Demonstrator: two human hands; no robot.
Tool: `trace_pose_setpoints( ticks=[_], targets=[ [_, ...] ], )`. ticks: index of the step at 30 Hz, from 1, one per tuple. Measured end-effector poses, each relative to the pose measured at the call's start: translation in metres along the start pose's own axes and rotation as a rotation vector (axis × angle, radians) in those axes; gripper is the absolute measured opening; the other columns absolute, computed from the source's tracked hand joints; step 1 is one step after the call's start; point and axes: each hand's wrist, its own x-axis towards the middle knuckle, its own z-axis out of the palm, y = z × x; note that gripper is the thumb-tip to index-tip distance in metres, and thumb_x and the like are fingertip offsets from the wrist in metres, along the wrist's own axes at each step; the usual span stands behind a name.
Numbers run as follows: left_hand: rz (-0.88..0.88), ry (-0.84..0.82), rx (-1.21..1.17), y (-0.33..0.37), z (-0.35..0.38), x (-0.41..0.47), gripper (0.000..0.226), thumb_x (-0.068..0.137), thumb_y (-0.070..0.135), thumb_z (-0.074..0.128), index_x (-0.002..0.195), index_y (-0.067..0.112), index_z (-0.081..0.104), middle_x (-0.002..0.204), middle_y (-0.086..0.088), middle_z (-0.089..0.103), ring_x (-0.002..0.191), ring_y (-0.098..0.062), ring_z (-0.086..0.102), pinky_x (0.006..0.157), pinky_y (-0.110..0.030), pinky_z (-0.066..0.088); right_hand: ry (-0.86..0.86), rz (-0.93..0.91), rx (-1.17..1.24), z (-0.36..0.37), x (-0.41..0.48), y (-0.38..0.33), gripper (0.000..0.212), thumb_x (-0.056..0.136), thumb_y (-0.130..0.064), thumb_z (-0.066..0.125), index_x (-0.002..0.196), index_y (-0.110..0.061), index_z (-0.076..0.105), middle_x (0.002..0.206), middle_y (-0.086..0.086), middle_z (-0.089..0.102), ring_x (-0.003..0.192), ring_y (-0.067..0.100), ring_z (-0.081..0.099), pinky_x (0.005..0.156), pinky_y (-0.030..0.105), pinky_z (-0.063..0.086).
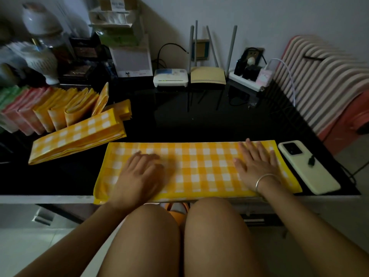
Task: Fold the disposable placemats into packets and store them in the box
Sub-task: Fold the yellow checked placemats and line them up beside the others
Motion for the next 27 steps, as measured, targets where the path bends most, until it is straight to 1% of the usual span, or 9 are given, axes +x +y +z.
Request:
trace_pose_setpoints(
  ticks=[3, 7, 11, 13, 16, 19, 21, 23, 27],
  targets=[
    [0.189, -0.079, 0.049, 0.003, -0.007, -0.016, 0.031, 0.094, 0.039, 0.053, 0.110, 0.016, 0.066, 0.117, -0.007, 0.062, 0.104, -0.029, 0.058, 0.088, -0.037, 0.044, -0.005, 0.013, 0.004, -0.002, -0.001, -0.002, 0.063, 0.095, -0.060, 0.008, 0.149, -0.039, -0.014, 0.158, -0.012, -0.020, 0.145, 0.017, -0.020, 0.117, 0.050, -0.009],
    [0.198, -0.144, 0.077, -0.001, -0.008, -0.031, 0.041, 0.095, 0.046, 0.050, 0.114, 0.015, 0.069, 0.122, -0.005, 0.066, 0.111, -0.025, 0.063, 0.078, -0.034, 0.057, -0.025, 0.018, 0.025, -0.004, 0.000, -0.003, 0.064, 0.095, -0.060, 0.014, 0.150, -0.039, -0.010, 0.158, -0.012, -0.017, 0.145, 0.016, -0.019, 0.117, 0.050, -0.008],
    [0.250, -0.102, 0.094, 0.003, -0.010, -0.035, 0.049, 0.104, 0.040, 0.035, 0.112, 0.011, 0.073, 0.125, -0.008, 0.067, 0.114, -0.026, 0.065, 0.085, -0.037, 0.058, -0.005, 0.005, 0.325, -0.022, 0.007, 0.005, 0.070, 0.091, -0.049, 0.053, 0.151, -0.036, 0.018, 0.160, -0.008, 0.009, 0.147, 0.017, -0.001, 0.118, 0.042, -0.001],
    [0.278, -0.095, 0.114, 0.005, -0.012, -0.035, 0.052, 0.105, 0.039, 0.030, 0.111, 0.011, 0.074, 0.123, -0.009, 0.067, 0.112, -0.027, 0.066, 0.087, -0.037, 0.055, 0.079, -0.037, 0.418, -0.027, 0.005, 0.007, 0.068, 0.086, -0.042, 0.062, 0.146, -0.036, 0.031, 0.158, -0.004, 0.022, 0.147, 0.021, 0.008, 0.117, 0.044, 0.008],
    [0.274, -0.104, 0.127, 0.007, -0.013, -0.035, 0.042, 0.100, 0.037, 0.042, 0.111, 0.011, 0.074, 0.123, -0.010, 0.067, 0.112, -0.026, 0.066, 0.090, -0.040, 0.056, 0.205, -0.385, 0.351, -0.027, -0.014, -0.003, 0.055, 0.080, -0.053, 0.049, 0.134, -0.042, 0.046, 0.151, -0.004, 0.037, 0.143, 0.026, 0.022, 0.111, 0.056, 0.022],
    [0.263, -0.096, 0.139, 0.011, -0.012, -0.035, 0.035, 0.092, 0.032, 0.053, 0.108, 0.011, 0.075, 0.119, -0.009, 0.069, 0.109, -0.025, 0.067, 0.089, -0.041, 0.057, 0.265, -0.771, 0.095, -0.013, -0.037, -0.012, 0.047, 0.082, -0.042, 0.050, 0.129, -0.041, 0.050, 0.140, 0.000, 0.052, 0.131, 0.029, 0.042, 0.102, 0.050, 0.040],
    [0.255, -0.077, 0.126, 0.016, -0.016, -0.035, 0.030, 0.088, 0.030, 0.056, 0.101, 0.012, 0.077, 0.114, -0.007, 0.071, 0.104, -0.024, 0.069, 0.081, -0.036, 0.058, 0.194, -0.818, 0.006, -0.003, -0.052, -0.011, 0.054, 0.082, -0.042, 0.046, 0.136, -0.043, 0.040, 0.143, -0.005, 0.048, 0.131, 0.025, 0.044, 0.095, 0.046, 0.046],
    [0.243, -0.065, 0.108, 0.019, -0.020, -0.035, 0.024, 0.086, 0.030, 0.060, 0.094, 0.014, 0.077, 0.109, -0.003, 0.072, 0.099, -0.022, 0.067, 0.071, -0.031, 0.056, 0.171, -0.778, 0.023, 0.003, -0.065, -0.007, 0.057, 0.082, -0.047, 0.041, 0.139, -0.038, 0.040, 0.146, -0.006, 0.045, 0.133, 0.022, 0.040, 0.092, 0.044, 0.047],
    [0.206, -0.073, 0.080, 0.020, -0.020, -0.035, 0.016, 0.082, 0.029, 0.067, 0.089, 0.017, 0.074, 0.105, 0.001, 0.070, 0.089, -0.021, 0.066, 0.060, -0.031, 0.053, 0.141, -0.744, 0.022, -0.001, -0.075, -0.010, 0.060, 0.084, -0.049, 0.039, 0.140, -0.029, 0.043, 0.147, -0.002, 0.044, 0.134, 0.027, 0.041, 0.097, 0.047, 0.045]
  ],
)
